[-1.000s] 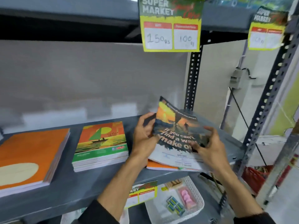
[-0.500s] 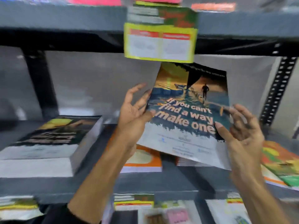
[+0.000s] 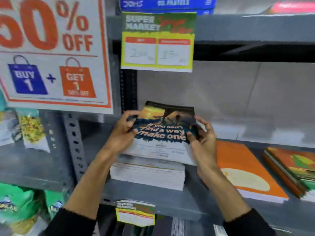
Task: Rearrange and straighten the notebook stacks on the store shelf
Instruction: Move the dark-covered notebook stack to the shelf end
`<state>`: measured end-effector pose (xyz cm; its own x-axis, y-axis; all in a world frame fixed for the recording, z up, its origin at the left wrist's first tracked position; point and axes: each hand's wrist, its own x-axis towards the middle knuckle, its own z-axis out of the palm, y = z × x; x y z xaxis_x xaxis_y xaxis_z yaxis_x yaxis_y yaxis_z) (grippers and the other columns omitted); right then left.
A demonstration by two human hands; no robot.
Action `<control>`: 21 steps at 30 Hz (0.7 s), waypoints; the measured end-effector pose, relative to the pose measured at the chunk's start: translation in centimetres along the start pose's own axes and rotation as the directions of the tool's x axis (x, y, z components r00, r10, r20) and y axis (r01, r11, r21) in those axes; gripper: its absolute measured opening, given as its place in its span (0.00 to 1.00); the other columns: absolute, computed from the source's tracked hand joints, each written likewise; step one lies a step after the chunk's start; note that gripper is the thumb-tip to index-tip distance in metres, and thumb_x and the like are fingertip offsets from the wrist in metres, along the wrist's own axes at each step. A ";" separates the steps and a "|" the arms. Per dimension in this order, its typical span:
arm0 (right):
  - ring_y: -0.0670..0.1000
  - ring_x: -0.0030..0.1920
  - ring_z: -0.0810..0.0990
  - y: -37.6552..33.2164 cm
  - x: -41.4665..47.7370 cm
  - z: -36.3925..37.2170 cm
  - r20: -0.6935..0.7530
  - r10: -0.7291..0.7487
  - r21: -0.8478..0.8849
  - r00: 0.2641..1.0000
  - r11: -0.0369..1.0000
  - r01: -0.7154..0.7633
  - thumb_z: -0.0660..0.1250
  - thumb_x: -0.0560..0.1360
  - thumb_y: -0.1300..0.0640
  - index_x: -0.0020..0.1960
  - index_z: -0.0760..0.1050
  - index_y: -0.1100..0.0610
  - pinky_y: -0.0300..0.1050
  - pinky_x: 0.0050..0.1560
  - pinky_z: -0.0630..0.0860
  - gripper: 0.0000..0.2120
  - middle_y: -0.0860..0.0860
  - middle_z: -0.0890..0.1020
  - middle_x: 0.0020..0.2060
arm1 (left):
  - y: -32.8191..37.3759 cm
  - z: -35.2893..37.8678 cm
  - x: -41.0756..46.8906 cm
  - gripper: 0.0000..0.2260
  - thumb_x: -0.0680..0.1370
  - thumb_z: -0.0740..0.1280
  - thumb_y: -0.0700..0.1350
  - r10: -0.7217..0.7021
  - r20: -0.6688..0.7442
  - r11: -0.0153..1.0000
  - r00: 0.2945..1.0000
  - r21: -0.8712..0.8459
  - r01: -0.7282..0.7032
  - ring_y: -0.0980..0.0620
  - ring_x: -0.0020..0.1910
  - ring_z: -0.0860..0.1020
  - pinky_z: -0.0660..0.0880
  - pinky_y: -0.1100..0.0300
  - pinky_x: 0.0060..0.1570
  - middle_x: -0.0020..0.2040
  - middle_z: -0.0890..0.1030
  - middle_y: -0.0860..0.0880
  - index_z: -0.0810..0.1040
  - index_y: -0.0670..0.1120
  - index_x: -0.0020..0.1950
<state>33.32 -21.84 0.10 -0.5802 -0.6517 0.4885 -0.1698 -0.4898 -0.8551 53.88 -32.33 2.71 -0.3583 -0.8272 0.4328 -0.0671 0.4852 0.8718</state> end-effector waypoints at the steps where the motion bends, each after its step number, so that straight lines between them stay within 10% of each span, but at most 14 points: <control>1: 0.48 0.60 0.82 0.7 -0.2 0.9 0.012 0.032 -0.027 0.999 0.999 -0.032 0.65 0.77 0.75 0.65 0.73 0.50 0.46 0.58 0.79 0.25 0.52 0.84 0.59 | -1.0 -0.8 -0.1 0.30 0.76 0.57 0.22 -0.036 0.008 0.999 0.999 0.037 0.036 0.51 0.58 0.81 0.75 0.61 0.55 0.54 0.83 0.46 0.72 0.59 0.57; 10: 0.55 0.71 0.67 3.6 -1.2 1.3 0.157 0.242 -0.489 0.958 0.861 -0.138 0.66 0.79 0.54 0.62 0.67 0.31 0.60 0.72 0.65 0.20 0.44 0.78 0.58 | -4.4 -1.6 -0.2 0.21 0.80 0.56 0.40 -0.272 0.099 0.739 0.957 0.658 0.142 0.36 0.70 0.67 0.69 0.51 0.64 0.65 0.76 0.39 0.66 0.53 0.72; 13: 0.53 0.71 0.69 1.8 -0.5 0.0 0.205 0.051 -0.561 0.977 0.824 0.074 0.61 0.81 0.42 0.75 0.61 0.36 0.54 0.68 0.68 0.24 0.46 0.77 0.64 | -2.5 0.2 -0.6 0.21 0.84 0.55 0.50 -0.074 0.046 0.715 0.996 0.699 0.021 0.35 0.78 0.50 0.56 0.40 0.75 0.76 0.66 0.41 0.61 0.50 0.77; 18: 0.53 0.83 0.43 -1.7 1.8 -3.8 0.281 -0.495 -0.912 0.822 0.130 0.389 0.52 0.81 0.36 0.83 0.47 0.48 0.54 0.76 0.54 0.35 0.51 0.43 0.83 | 1.6 6.5 -0.1 0.33 0.81 0.48 0.65 0.508 0.103 0.520 0.855 0.755 -0.400 0.46 0.81 0.43 0.46 0.47 0.78 0.83 0.45 0.46 0.46 0.50 0.81; 21: 0.53 0.83 0.44 -3.1 3.2 -7.4 0.286 -0.584 -0.938 0.760 -0.008 0.347 0.52 0.81 0.34 0.83 0.49 0.49 0.55 0.76 0.54 0.36 0.49 0.43 0.82 | 3.6 11.2 0.6 0.34 0.81 0.49 0.65 0.618 0.084 0.450 0.781 0.777 -0.440 0.47 0.81 0.45 0.44 0.48 0.78 0.82 0.45 0.45 0.47 0.49 0.81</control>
<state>26.04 -18.16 3.02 -0.1141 -0.3747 0.9201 -0.9470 0.3211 0.0133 43.01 -27.93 3.54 -0.3998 -0.3226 0.8580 -0.5961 0.8026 0.0240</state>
